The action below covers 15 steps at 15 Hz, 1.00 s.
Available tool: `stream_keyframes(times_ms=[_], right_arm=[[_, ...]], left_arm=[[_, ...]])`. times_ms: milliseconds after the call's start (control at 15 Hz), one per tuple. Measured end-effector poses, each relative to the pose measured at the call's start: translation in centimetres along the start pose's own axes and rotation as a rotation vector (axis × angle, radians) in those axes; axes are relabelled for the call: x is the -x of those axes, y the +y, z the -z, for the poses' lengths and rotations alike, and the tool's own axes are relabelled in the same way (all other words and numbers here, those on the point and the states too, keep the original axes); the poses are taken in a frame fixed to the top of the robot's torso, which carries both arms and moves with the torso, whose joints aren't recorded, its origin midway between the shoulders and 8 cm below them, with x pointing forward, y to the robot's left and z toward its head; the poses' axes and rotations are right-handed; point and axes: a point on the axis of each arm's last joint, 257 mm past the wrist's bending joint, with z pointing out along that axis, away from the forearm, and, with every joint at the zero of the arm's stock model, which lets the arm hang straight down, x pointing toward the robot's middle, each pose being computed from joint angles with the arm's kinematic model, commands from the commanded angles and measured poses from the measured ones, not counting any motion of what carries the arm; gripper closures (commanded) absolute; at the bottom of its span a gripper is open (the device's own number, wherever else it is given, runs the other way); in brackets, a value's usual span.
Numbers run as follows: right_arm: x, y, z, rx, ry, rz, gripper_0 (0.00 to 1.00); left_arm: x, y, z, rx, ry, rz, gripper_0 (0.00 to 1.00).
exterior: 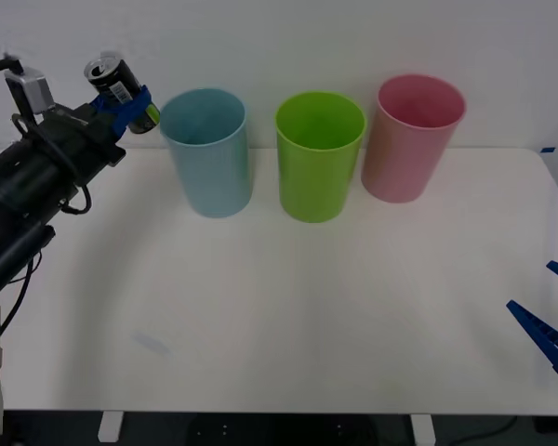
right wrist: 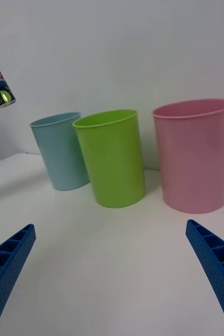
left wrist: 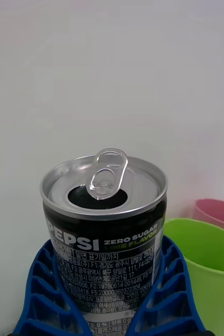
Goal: Grasp the object on the table and drop it into the matching bin: aluminum can to the light blue bin, PET bottle to the pink bin.
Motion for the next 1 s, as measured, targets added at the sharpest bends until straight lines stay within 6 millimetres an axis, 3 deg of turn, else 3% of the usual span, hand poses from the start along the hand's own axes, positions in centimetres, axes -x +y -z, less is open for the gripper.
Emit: stream_keyframes(times_ms=[600, 1000], right_arm=[[0.0, 0.0, 0.0, 0.0, 0.0, 0.0, 0.0], [0.0, 0.0, 0.0, 0.0, 0.0, 0.0, 0.0]], left_arm=[[-2.9, 2.0, -7.2, 0.016, 0.133, -0.053, 1.0], [-3.9, 1.8, -11.1, 0.018, 0.177, -0.062, 1.0]])
